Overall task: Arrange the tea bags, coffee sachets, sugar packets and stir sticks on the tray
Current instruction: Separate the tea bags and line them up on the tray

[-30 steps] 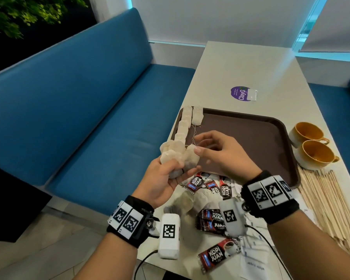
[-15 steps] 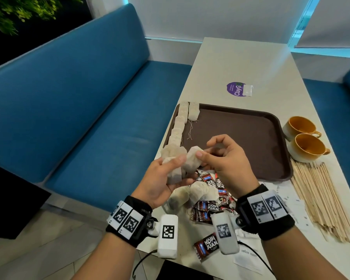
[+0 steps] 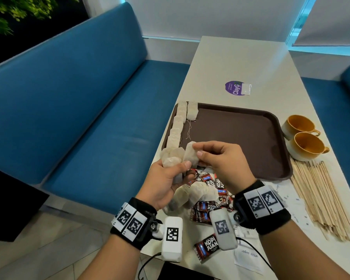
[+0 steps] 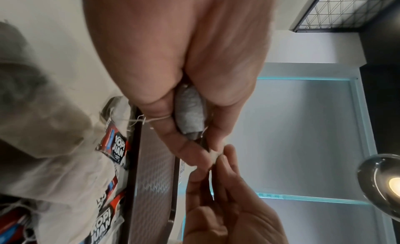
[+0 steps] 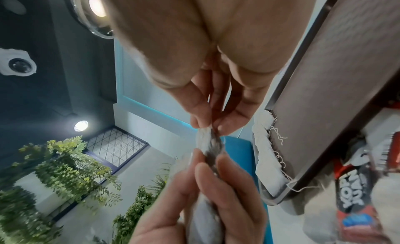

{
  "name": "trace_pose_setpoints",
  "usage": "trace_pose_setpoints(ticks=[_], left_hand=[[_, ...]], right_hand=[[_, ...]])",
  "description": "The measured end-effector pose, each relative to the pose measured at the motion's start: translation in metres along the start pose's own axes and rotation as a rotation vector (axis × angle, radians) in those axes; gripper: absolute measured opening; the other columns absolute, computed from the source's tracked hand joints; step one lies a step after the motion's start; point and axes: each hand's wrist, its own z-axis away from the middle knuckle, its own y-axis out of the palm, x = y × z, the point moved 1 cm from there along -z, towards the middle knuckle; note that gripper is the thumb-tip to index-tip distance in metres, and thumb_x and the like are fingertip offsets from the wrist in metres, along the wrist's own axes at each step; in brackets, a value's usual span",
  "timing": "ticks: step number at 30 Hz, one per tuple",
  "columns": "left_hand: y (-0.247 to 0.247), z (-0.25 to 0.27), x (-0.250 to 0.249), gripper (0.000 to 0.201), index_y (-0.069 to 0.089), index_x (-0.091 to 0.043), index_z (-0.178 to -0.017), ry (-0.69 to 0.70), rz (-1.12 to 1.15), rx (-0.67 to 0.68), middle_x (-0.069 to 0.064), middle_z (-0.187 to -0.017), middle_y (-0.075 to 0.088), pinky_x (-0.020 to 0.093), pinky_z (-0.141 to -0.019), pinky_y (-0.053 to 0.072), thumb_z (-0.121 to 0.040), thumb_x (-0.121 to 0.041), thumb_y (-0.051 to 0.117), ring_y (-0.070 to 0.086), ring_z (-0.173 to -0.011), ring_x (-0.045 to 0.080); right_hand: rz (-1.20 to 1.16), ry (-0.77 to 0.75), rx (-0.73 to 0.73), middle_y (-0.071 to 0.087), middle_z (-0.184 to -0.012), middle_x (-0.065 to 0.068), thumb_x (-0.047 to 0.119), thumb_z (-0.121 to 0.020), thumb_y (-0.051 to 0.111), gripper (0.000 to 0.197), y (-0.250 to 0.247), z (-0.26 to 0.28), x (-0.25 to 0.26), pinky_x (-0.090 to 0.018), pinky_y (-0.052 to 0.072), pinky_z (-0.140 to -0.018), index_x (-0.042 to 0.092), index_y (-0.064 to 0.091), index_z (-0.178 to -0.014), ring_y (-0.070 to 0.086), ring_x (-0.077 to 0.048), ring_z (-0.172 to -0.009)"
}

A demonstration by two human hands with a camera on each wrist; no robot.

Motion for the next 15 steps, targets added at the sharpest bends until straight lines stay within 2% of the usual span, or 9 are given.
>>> trace_pose_setpoints(ticks=[3,5,8,12,15], left_hand=[[-0.007,-0.007,0.0,0.026,0.062,0.007,-0.115,-0.01,0.038,-0.063,0.015,-0.093,0.068,0.032,-0.07,0.063,-0.09,0.002,0.068,0.068,-0.081,0.027],[-0.011,-0.01,-0.002,0.018,0.06,0.008,-0.11,-0.03,0.073,-0.106,0.013,-0.085,0.068,0.034,-0.074,0.064,-0.093,0.004,0.063,0.068,-0.08,0.03],[-0.017,-0.012,-0.006,0.011,0.056,0.008,-0.102,-0.049,0.091,-0.116,0.013,-0.072,0.067,0.029,-0.065,0.062,-0.094,0.008,0.049,0.065,-0.072,0.029],[-0.02,-0.016,-0.012,0.019,0.055,0.008,-0.106,-0.058,0.138,-0.119,0.018,-0.089,0.058,0.026,-0.06,0.059,-0.092,0.01,0.042,0.06,-0.074,0.029],[-0.022,-0.017,-0.013,0.018,0.054,0.008,-0.104,-0.071,0.139,-0.107,0.018,-0.089,0.055,0.028,-0.061,0.06,-0.092,0.01,0.042,0.059,-0.075,0.029]], right_hand=[[0.01,0.023,-0.044,0.079,-0.098,-0.012,-0.005,-0.089,0.07,0.021,-0.003,-0.022,0.0,-0.04,0.063,-0.086,0.011,0.08,-0.097,0.076,-0.03,-0.093],[0.116,-0.008,-0.074,0.079,-0.097,-0.009,-0.003,-0.086,0.074,0.023,-0.009,-0.045,0.0,-0.039,0.061,-0.09,0.017,0.081,-0.094,0.075,-0.027,-0.094],[0.243,-0.08,-0.106,0.078,-0.093,-0.004,-0.008,-0.079,0.074,0.034,-0.015,-0.086,-0.002,-0.04,0.06,-0.09,0.025,0.078,-0.087,0.071,-0.019,-0.087],[0.346,-0.033,-0.146,0.076,-0.086,-0.003,-0.016,-0.074,0.062,0.042,-0.018,-0.141,-0.013,-0.039,0.061,-0.083,0.024,0.076,-0.075,0.071,-0.022,-0.083],[0.422,0.037,-0.134,0.074,-0.08,-0.003,-0.014,-0.071,0.06,0.041,-0.017,-0.174,-0.027,-0.04,0.061,-0.079,0.023,0.078,-0.071,0.069,-0.023,-0.077]])
